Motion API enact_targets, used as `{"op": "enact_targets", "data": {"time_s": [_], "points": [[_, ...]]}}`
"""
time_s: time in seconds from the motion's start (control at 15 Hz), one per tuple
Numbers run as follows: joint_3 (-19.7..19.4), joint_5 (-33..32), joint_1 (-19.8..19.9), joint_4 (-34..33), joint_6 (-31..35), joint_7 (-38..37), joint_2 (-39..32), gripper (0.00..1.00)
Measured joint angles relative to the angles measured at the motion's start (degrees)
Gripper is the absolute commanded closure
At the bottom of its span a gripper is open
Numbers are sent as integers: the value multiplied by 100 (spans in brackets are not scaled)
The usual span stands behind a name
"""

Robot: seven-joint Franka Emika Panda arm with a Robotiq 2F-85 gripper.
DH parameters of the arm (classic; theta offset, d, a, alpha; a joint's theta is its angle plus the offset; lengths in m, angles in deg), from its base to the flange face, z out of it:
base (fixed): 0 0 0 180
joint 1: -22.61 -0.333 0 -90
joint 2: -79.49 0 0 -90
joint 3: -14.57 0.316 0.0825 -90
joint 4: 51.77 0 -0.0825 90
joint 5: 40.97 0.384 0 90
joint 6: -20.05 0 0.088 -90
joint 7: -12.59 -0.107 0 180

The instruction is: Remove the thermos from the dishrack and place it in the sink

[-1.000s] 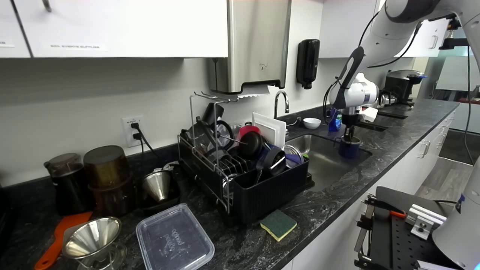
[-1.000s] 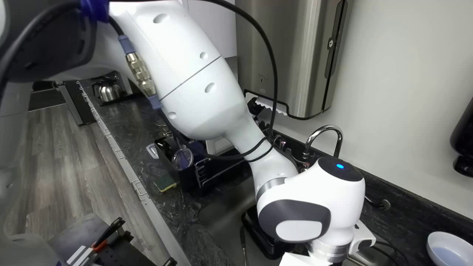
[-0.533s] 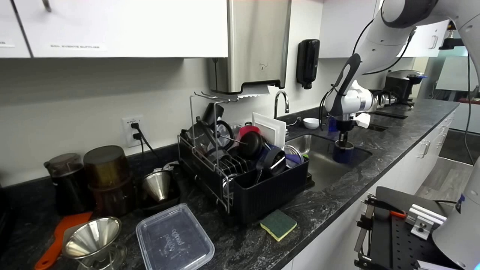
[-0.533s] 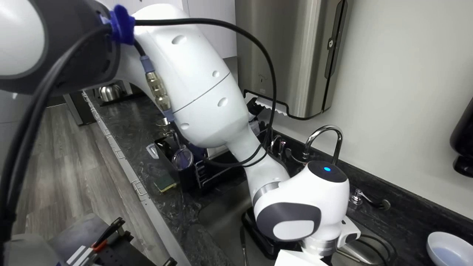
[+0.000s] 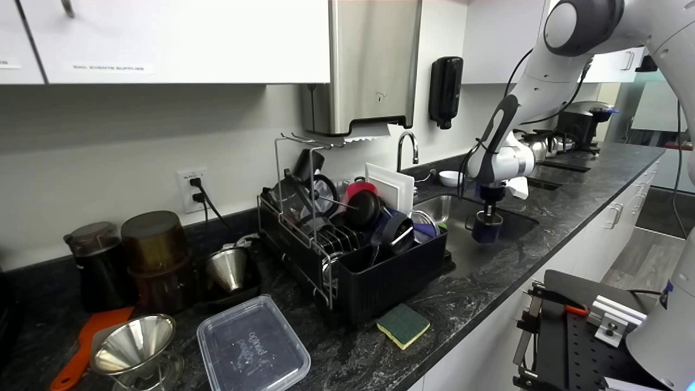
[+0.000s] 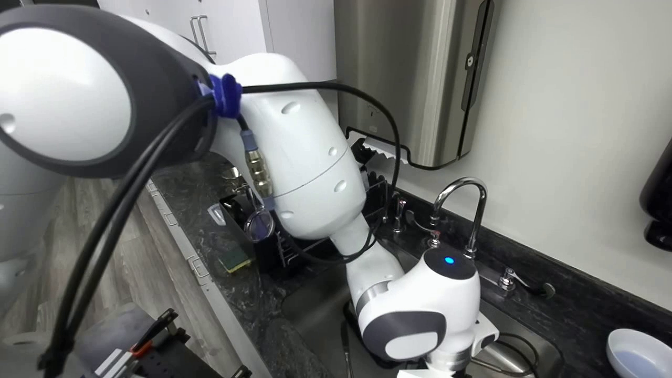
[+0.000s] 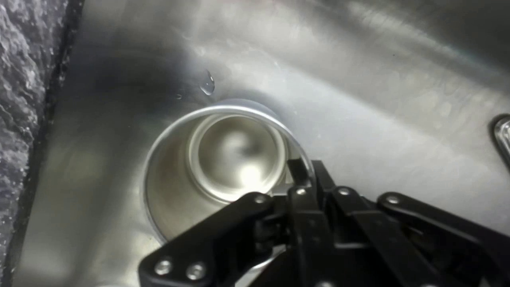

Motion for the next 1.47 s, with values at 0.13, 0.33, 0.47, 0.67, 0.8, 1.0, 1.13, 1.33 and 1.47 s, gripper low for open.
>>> {"op": "enact_targets", "data": {"time_s": [0.13, 0.33, 0.47, 0.67, 0.8, 1.0, 1.13, 1.33, 1.47], "points": [[19, -146, 85, -70, 86, 0, -132, 98], [74, -322, 211, -169, 139, 1, -266, 98], [155, -391, 301, -191, 141, 8, -298, 98], [264, -493, 385, -189, 140, 19, -309, 98], [289, -571, 405, -179, 140, 28, -331, 98], [290, -690, 420, -180, 145, 32, -381, 98], [290, -722, 424, -180, 145, 36, -382, 98], [291, -732, 432, -180, 145, 44, -382, 61], [291, -732, 435, -175, 139, 45, -383, 47]]}}
